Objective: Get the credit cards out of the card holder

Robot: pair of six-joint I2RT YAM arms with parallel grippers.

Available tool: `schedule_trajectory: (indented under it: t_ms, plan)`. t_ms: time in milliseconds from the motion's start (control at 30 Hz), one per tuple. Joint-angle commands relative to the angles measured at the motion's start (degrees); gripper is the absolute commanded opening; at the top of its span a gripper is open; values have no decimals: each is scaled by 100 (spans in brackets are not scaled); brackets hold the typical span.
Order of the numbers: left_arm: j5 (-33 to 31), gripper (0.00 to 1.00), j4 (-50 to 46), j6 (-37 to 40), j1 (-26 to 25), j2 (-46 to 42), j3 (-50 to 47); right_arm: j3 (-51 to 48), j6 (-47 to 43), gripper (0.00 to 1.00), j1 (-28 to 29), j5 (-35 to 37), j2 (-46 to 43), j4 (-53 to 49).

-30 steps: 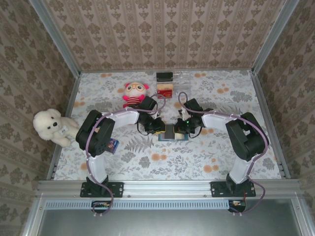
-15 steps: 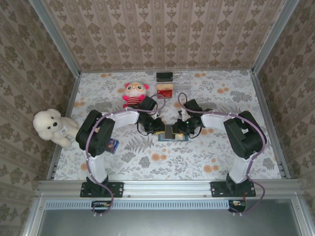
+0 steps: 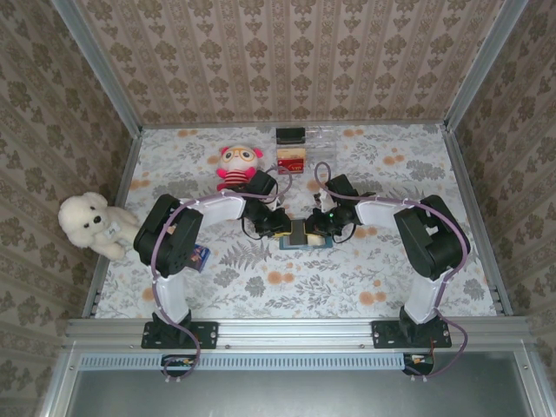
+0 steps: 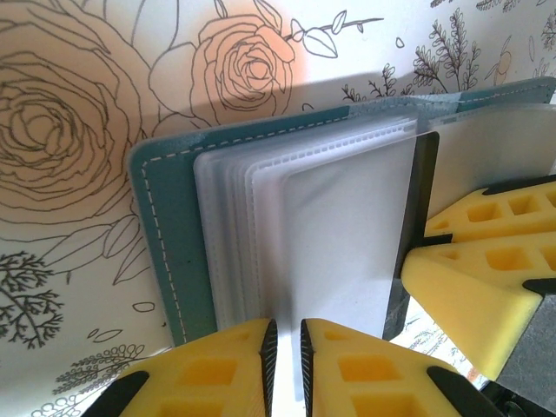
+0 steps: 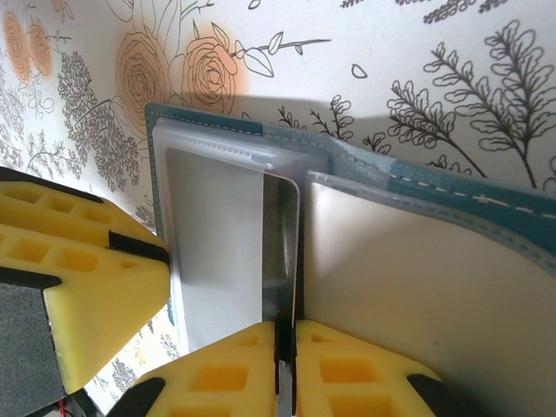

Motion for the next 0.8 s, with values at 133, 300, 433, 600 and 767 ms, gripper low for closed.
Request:
schedule_trajectory:
  t_ms: [133,300,433,600,767]
  plan:
    - [-273,20,-295,26,29,4,-190,-263,-281,9,-164,0,-305,-75]
    - [-257,20,-285,70,48,30,-250,-342,-377,8,-268,-66,-401,-83]
    - [-217,20,-250,79,74,3,-254,-421,-354,5,-334,-204,-439,44]
    - [-127,20,-222,85,87,-25,-118,-741,-125,0,-442,-308,-804,546]
    - [47,21,-165,26,91,-23,35,-870,-87,0,-563,-524,-1020,663]
